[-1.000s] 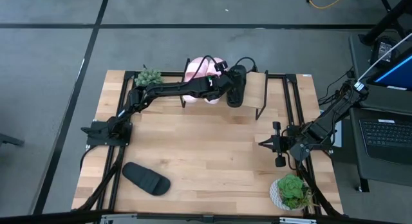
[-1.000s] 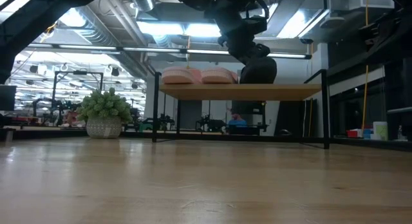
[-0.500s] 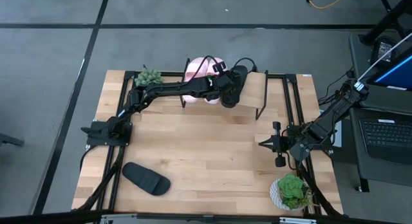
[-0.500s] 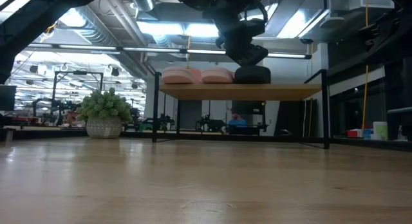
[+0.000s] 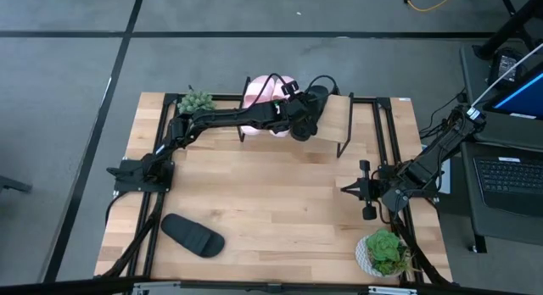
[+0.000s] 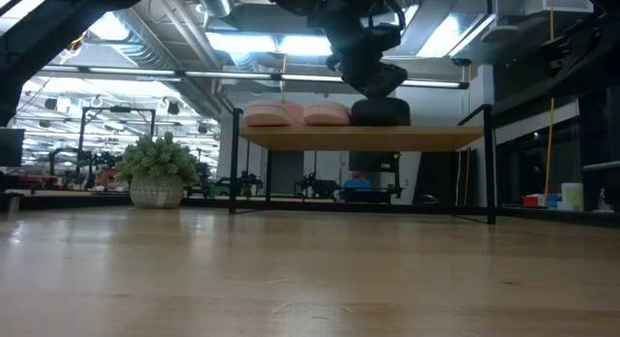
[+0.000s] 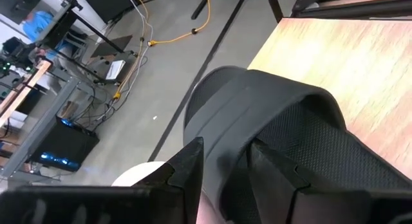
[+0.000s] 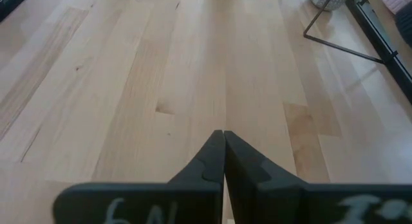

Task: Pick and place slides into the shelf
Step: Put the top black slipper on the shelf

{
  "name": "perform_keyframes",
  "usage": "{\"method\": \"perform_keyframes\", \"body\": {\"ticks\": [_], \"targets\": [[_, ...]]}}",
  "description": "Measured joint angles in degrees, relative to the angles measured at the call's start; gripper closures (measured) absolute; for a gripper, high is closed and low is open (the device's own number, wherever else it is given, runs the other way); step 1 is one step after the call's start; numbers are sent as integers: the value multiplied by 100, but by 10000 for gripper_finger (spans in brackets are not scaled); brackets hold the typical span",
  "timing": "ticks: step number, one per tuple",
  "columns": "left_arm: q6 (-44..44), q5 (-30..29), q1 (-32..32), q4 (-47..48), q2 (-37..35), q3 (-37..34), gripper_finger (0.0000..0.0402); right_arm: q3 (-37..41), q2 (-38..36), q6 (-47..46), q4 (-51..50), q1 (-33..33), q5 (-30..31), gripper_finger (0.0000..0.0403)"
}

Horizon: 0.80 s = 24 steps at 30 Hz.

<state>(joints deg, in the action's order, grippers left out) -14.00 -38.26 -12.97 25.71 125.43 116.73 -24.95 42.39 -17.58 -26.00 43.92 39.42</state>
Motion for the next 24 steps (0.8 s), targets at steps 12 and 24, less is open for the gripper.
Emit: {"method": "perform_keyframes", "body": {"ticks": [12,24], "targets": [[-11,-448,0,42,0,0,291,0,0,0,-1,0,0,393],[-155,-435,112,84,-1,2,291,2,0,-3,0,-1,0,393]]}}
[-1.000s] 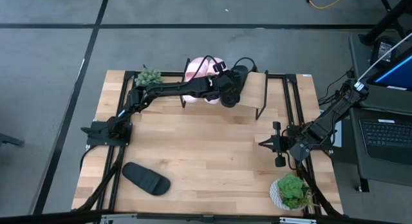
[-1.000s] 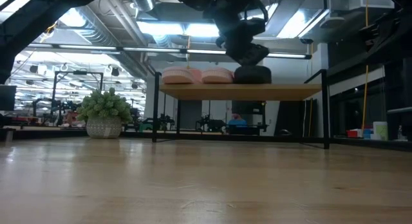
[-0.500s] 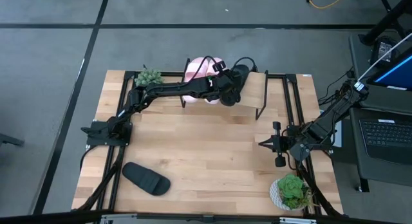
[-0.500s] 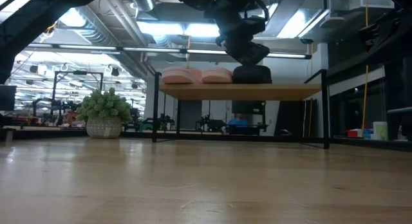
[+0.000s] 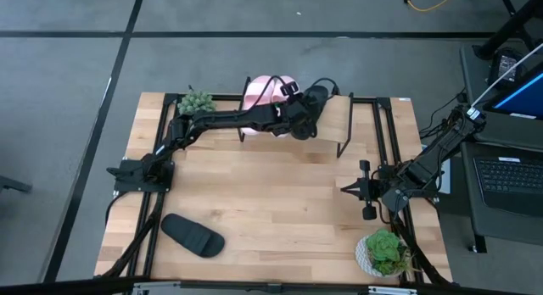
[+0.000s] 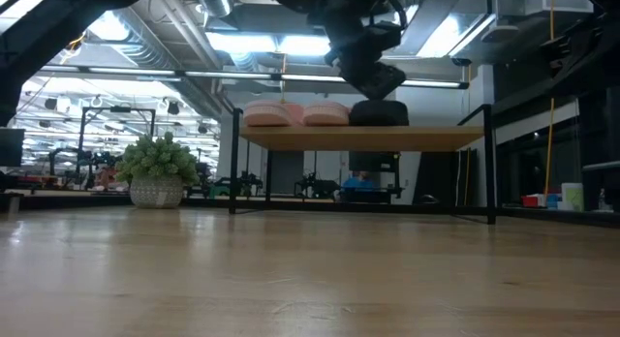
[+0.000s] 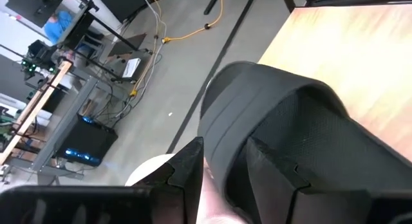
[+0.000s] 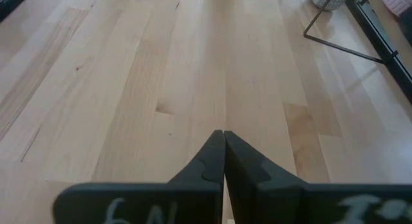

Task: Pick and place slides into the shelf
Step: Put the top black slipper on the shelf, then put the black slipper on the shelf

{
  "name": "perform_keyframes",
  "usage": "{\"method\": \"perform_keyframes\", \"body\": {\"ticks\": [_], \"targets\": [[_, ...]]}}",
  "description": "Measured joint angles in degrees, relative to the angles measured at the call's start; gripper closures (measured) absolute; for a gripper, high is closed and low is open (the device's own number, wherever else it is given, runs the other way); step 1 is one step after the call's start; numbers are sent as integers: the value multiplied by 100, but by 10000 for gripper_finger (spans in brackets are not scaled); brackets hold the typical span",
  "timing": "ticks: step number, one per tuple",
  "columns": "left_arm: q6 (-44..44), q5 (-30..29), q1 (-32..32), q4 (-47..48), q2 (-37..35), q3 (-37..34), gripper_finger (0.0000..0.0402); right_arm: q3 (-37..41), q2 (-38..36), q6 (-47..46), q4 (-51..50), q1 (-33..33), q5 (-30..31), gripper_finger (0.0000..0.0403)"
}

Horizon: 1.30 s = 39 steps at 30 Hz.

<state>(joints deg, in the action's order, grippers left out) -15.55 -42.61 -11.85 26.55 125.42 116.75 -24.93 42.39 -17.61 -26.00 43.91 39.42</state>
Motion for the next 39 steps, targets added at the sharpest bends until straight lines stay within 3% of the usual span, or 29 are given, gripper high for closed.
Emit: {"method": "perform_keyframes", "body": {"ticks": [18,39], "targets": [[-7,-70,159,-5,-8,4,291,0,0,-33,-1,1,-4,393],[-41,-933,670,774,-556,10,294,0,8,-172,-7,-1,-7,393]]}}
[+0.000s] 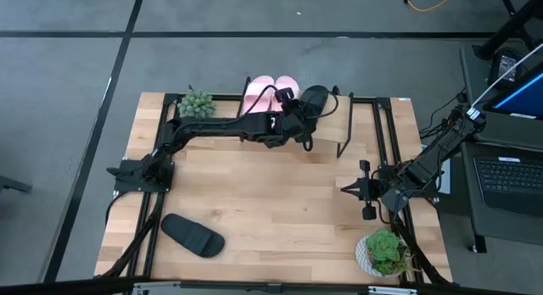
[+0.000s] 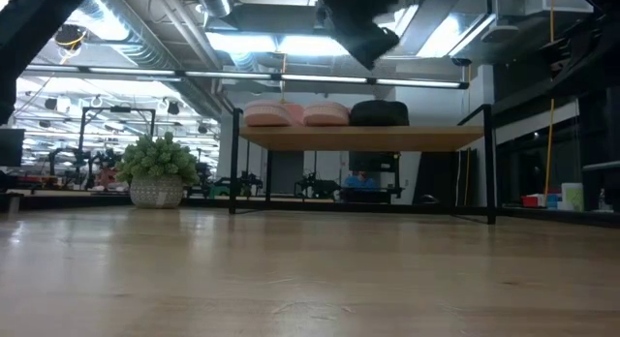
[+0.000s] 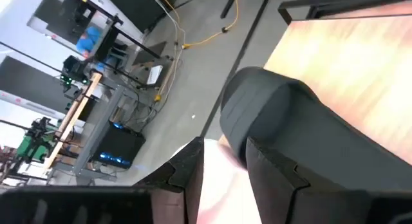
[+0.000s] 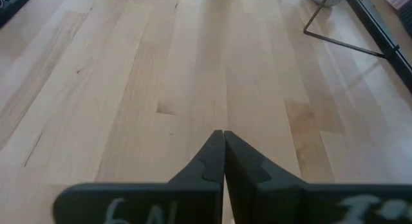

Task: Pick and place slides into the shelf
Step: Put the black slipper on the shelf

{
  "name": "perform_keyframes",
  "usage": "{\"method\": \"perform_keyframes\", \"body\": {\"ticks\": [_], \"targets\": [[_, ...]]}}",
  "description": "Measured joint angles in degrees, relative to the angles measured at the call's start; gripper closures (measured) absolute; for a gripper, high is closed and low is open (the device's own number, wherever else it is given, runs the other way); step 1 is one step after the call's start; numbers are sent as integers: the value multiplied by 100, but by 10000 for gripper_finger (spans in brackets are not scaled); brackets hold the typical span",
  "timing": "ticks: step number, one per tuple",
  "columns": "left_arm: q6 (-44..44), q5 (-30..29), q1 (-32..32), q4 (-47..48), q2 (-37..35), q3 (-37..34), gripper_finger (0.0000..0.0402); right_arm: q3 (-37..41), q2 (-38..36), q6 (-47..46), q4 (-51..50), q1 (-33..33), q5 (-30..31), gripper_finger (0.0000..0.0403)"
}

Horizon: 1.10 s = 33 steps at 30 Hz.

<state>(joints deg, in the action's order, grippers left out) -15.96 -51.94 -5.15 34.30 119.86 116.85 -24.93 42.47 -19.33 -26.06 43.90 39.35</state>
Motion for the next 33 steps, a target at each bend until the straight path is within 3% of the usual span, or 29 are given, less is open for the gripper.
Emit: {"method": "perform_keyframes", "body": {"ticks": [10,15,25,33], "targets": [[-272,-246,719,77,-479,-1,308,4,27,11,0,2,-1,393],[-214,-1010,1155,341,-497,-6,326,4,29,31,0,2,-1,393],[1781,-918,2205,1979,-494,-6,396,4,29,157,36,2,-1,393],[3371,-260,3113,2850,-494,-6,400,4,29,166,71,2,-1,393]]}}
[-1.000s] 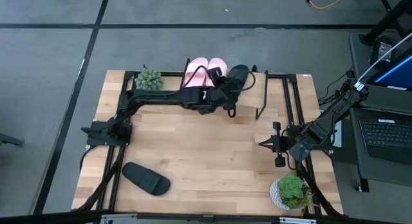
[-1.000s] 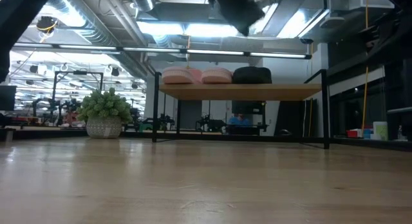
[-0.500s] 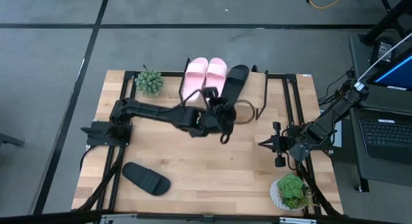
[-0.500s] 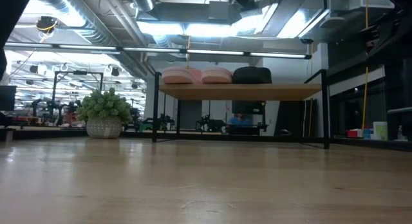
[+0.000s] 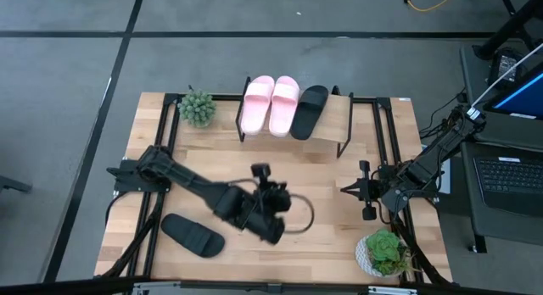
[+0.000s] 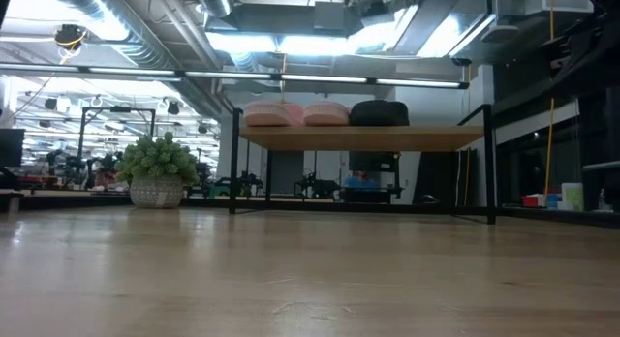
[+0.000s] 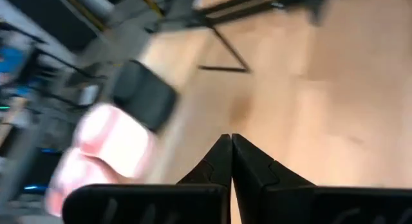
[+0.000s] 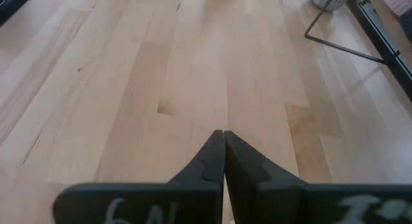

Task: Pick and place slides into the shelf
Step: Put the black slipper on the shelf

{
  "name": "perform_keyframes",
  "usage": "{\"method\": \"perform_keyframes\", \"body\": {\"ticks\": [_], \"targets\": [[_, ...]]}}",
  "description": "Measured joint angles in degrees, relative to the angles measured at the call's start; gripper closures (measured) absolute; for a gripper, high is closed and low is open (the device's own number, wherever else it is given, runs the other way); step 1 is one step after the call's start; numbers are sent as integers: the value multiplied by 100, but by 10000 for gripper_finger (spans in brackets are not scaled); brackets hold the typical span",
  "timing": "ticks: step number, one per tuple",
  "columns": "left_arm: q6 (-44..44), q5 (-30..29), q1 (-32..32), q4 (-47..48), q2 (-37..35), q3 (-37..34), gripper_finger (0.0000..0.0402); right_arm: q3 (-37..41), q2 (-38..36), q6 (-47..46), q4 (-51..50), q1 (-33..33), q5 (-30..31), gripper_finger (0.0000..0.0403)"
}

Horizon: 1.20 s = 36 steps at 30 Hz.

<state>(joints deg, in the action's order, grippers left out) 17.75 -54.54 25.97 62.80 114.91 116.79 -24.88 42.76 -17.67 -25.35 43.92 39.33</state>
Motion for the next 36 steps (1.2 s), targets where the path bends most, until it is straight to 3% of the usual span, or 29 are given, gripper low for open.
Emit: {"method": "perform_keyframes", "body": {"ticks": [4,11,20,30,36], "targets": [[961,761,309,590,0,0,397,0,0,13,32,0,2,393],[3498,1944,508,1981,4,0,401,0,0,13,32,0,2,393],[4299,3273,710,2493,10,-2,401,0,0,13,31,0,2,393],[5673,2995,1417,2724,11,-2,401,0,0,15,29,0,2,393],[6481,3249,1665,2722,11,-2,401,0,0,15,29,0,2,393]]}}
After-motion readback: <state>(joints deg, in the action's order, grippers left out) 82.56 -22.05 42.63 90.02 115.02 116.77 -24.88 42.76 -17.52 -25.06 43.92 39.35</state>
